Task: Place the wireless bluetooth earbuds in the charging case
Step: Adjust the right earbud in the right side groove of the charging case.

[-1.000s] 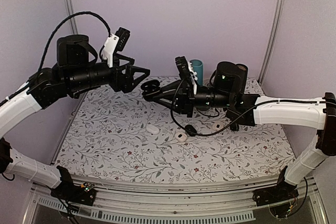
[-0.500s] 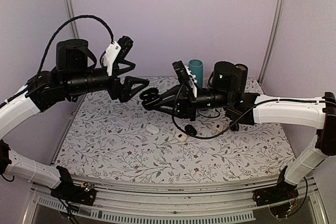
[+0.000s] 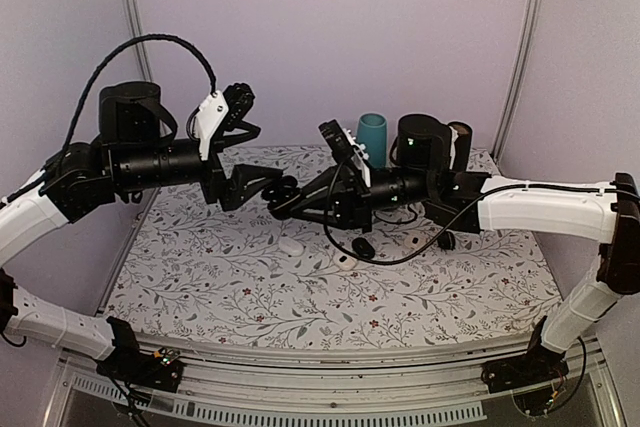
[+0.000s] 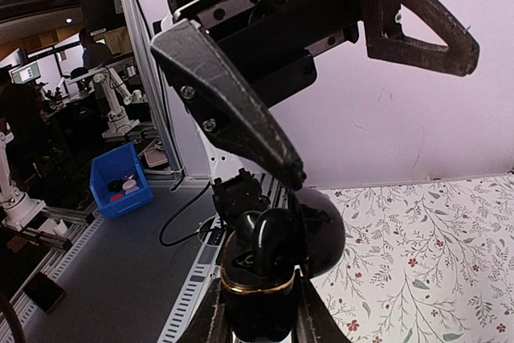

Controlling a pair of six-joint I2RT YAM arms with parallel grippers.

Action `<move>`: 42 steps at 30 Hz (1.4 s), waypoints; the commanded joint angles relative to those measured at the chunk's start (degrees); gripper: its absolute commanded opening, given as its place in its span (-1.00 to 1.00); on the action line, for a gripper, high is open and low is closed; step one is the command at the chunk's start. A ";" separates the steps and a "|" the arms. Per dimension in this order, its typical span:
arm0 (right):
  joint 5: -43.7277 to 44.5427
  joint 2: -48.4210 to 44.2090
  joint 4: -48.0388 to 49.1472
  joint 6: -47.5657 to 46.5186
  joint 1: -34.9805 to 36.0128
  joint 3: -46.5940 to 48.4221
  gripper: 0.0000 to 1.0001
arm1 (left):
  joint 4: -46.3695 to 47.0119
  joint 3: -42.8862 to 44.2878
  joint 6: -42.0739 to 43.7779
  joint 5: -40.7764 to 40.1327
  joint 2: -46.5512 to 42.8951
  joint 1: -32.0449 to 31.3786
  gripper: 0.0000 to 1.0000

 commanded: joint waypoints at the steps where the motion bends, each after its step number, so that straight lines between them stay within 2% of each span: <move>1: -1.55 0.82 -2.73 -1.57 -0.25 3.08 -0.94 | -0.80 0.25 2.71 -1.55 0.48 -1.47 0.76; 9: -1.42 0.91 -3.89 -2.57 -0.26 3.60 -0.93 | -2.39 1.41 3.73 -4.80 1.66 -2.24 0.77; 26: 2.55 0.15 -6.24 -5.26 -0.16 4.24 -0.94 | -7.20 2.96 5.21 -5.46 3.05 -4.10 0.77; 42: 13.32 -1.32 -7.00 -11.08 0.65 3.47 -0.94 | -9.66 3.46 4.94 -5.28 4.06 -6.19 0.77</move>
